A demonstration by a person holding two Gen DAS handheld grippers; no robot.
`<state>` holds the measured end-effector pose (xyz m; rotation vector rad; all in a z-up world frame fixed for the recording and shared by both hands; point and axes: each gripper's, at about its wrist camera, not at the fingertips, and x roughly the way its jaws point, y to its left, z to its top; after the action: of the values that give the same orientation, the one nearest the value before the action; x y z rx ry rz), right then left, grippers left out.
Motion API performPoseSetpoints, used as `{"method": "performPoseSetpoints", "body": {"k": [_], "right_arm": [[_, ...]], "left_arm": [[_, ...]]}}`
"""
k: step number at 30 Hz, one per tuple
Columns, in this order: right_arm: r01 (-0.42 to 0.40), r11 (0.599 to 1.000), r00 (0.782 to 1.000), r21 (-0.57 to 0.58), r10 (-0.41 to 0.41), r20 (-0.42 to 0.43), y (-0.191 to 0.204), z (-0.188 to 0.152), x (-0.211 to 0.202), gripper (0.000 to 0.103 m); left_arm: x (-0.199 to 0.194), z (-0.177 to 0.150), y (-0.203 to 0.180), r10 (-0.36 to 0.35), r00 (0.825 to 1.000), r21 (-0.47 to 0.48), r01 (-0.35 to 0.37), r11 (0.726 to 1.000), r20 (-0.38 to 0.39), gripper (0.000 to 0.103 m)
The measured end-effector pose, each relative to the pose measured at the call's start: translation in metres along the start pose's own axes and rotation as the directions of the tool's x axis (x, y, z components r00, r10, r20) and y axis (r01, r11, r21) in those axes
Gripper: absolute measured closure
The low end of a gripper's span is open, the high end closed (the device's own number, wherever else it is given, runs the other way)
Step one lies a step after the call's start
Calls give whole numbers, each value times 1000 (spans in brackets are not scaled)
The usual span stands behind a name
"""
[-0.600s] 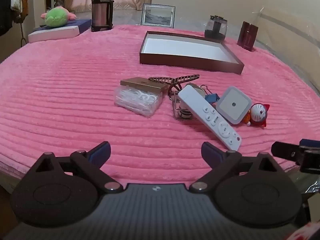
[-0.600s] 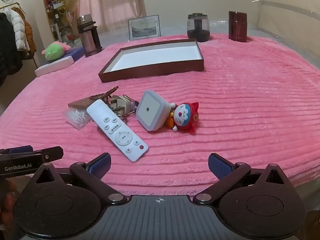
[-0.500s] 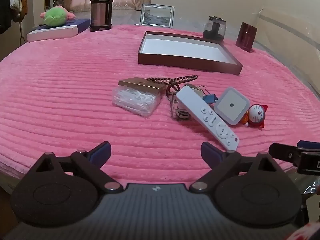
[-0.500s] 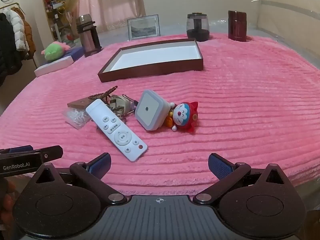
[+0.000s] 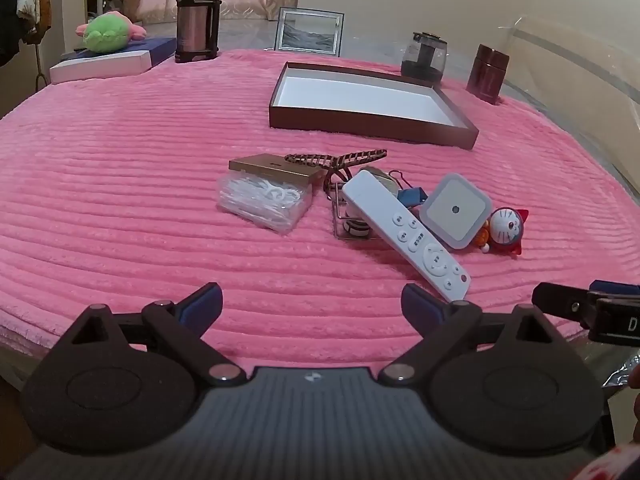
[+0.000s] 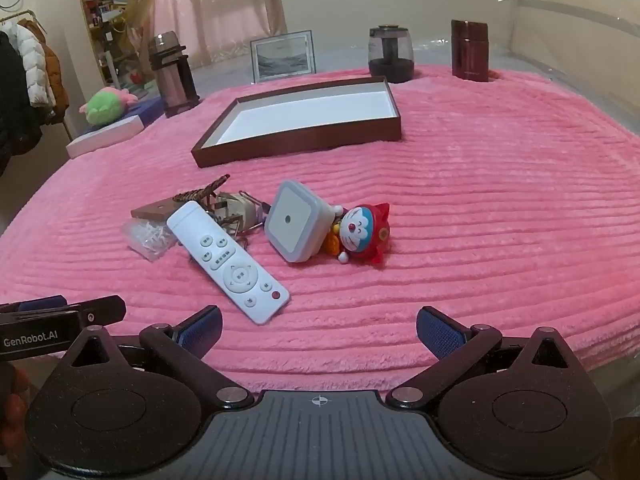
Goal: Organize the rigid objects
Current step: 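Move both tools toward the white remote and red Doraemon figure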
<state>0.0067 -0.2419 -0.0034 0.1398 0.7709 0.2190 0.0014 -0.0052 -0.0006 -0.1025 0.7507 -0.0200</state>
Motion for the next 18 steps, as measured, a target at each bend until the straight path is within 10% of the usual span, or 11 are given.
{"method": "performPoseSetpoints", "body": {"k": [18], "right_arm": [[3, 1000, 1000, 9, -3, 12, -6, 4, -7, 2]], "left_arm": [[-2, 3, -3, -8, 1000, -3, 8, 1000, 2, 9]]}}
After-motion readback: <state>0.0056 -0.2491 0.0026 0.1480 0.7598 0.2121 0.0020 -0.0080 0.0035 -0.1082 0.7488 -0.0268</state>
